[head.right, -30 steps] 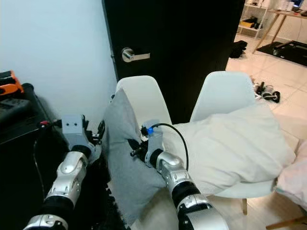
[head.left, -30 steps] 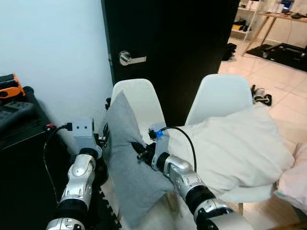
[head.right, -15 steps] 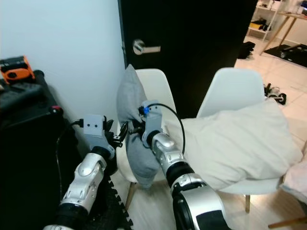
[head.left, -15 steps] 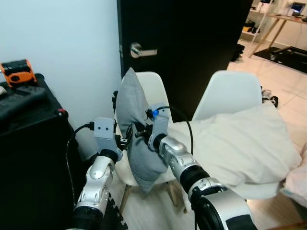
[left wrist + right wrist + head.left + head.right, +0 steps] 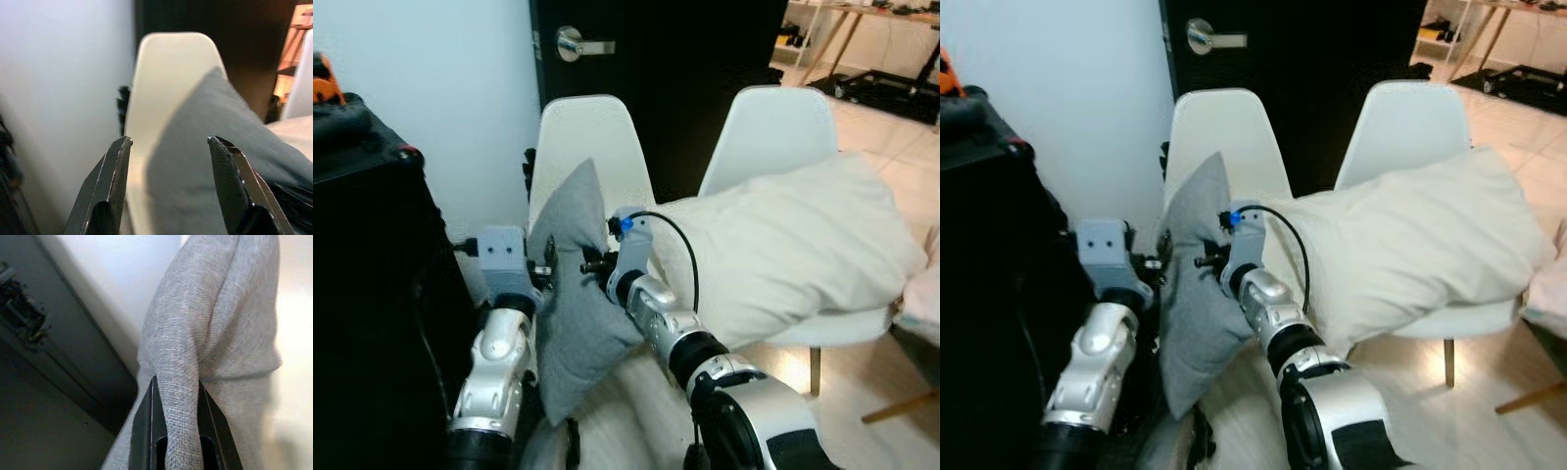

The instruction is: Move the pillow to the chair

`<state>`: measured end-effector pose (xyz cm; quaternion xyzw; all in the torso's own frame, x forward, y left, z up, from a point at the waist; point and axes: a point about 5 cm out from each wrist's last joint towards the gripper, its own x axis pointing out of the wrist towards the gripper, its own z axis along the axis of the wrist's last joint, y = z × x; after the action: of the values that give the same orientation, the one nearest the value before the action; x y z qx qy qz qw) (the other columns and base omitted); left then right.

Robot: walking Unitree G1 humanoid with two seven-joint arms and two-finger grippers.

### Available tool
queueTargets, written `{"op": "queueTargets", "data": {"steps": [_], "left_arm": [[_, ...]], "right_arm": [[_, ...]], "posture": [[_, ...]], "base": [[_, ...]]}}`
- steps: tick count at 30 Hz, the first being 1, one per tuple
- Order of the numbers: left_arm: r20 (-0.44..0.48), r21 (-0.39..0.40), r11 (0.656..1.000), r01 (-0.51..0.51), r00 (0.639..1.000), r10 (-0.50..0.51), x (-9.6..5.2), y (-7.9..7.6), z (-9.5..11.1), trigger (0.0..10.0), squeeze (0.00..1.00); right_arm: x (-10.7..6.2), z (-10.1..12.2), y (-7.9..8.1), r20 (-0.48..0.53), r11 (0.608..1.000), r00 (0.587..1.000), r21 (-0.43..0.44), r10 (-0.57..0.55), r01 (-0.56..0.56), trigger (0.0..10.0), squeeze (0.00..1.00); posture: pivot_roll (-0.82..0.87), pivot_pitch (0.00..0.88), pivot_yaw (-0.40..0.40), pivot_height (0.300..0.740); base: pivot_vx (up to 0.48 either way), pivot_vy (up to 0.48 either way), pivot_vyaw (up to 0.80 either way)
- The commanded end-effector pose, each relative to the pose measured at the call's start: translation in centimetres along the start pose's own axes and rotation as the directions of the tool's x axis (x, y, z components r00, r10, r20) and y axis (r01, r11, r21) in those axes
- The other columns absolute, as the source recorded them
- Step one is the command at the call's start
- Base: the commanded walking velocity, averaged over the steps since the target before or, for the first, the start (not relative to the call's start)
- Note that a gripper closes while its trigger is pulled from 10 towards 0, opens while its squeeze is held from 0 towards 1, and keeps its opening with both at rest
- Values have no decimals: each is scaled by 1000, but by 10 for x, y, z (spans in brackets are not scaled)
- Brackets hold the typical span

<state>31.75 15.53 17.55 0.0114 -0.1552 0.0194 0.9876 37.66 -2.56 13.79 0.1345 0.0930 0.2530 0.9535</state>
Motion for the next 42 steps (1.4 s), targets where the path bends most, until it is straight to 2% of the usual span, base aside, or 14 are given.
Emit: {"op": "queueTargets", "data": {"steps": [1, 3, 4, 9, 12, 17, 21, 25, 33, 34, 35, 36, 37, 42], "left_arm": [[61, 39, 999, -12, 998, 9, 8, 5, 19, 10000, 0], [87, 55, 998, -16, 996, 12, 11, 7, 29, 10000, 0], [128, 81, 997, 7, 992, -17, 16, 7, 44, 10000, 0], [171, 114, 993, 25, 984, -45, 18, 3, 64, 10000, 0], [172, 124, 992, 31, 984, -52, 14, -3, 70, 10000, 0], [161, 125, 992, 36, 985, -56, 10, -6, 69, 10000, 0], [125, 113, 993, 44, 990, -58, -1, -12, 67, 10000, 0], [78, 108, 993, 54, 995, -63, -16, -21, 63, 10000, 0], [36, 107, 993, 58, 997, -62, -27, -25, 58, 10000, 0], [22, 107, 993, 57, 998, -60, -30, -26, 57, 10000, 0], [16, 108, 993, 57, 998, -59, -31, -26, 57, 10000, 0], [16, 108, 993, 57, 998, -59, -31, -26, 57, 10000, 0], [12, 108, 993, 57, 998, -59, -32, -26, 56, 10000, 0], [-15, 112, 992, 56, 998, -54, -36, -26, 53, 10000, 0]], "right_arm": [[7, 28, 8, 100, 1000, 995, 6, 23, -24, 10000, 0], [8, 32, 9, 110, 1000, 994, 14, 17, -19, 10000, 0], [10, 44, 9, 144, 999, 990, 35, 2, -7, 10000, 0], [13, 58, 14, 177, 997, 984, 75, -6, -7, 10000, 0], [18, 75, 27, 211, 994, 977, 103, 9, -31, 10000, 0], [19, 82, 32, 225, 992, 974, 119, 12, -39, 10000, 0], [22, 91, 42, 238, 984, 971, 168, 12, -54, 10000, 0], [26, 67, 52, 115, 993, 993, 114, -22, 9, 10000, 0], [23, 24, 57, -57, 997, 995, 2, -82, 82, 10000, 0], [23, 16, 59, -86, 996, 993, -17, -85, 84, 10000, 204], [23, 15, 60, -91, 996, 992, -22, -85, 83, 10000, 694], [23, 15, 60, -91, 996, 992, -22, -85, 83, 10000, 694], [23, 14, 61, -94, 996, 992, -26, -85, 83, 10000, 1000], [25, 17, 72, -83, 996, 996, -84, -35, 28, 10000, 1000]], "posture": [[259, 136, -32, 555], [259, 136, -32, 545], [274, 168, -32, 535], [300, 209, -39, 515], [316, 240, -49, 495], [326, 261, -53, 485], [340, 279, -64, 465], [359, 317, -82, 445], [365, 336, -99, 440], [372, 341, -104, 440], [372, 341, -104, 440], [372, 341, -104, 440], [372, 341, -104, 440], [365, 332, -106, 440]], "base": [[0, 0, 0], [0, 0, 0], [0, 0, 0], [0, 0, 0], [0, 0, 0], [0, 0, 0], [0, 0, 0], [0, 0, 0], [0, 0, 0], [0, 0, 0], [0, 0, 0], [0, 0, 0], [0, 0, 0], [0, 0, 0]]}}
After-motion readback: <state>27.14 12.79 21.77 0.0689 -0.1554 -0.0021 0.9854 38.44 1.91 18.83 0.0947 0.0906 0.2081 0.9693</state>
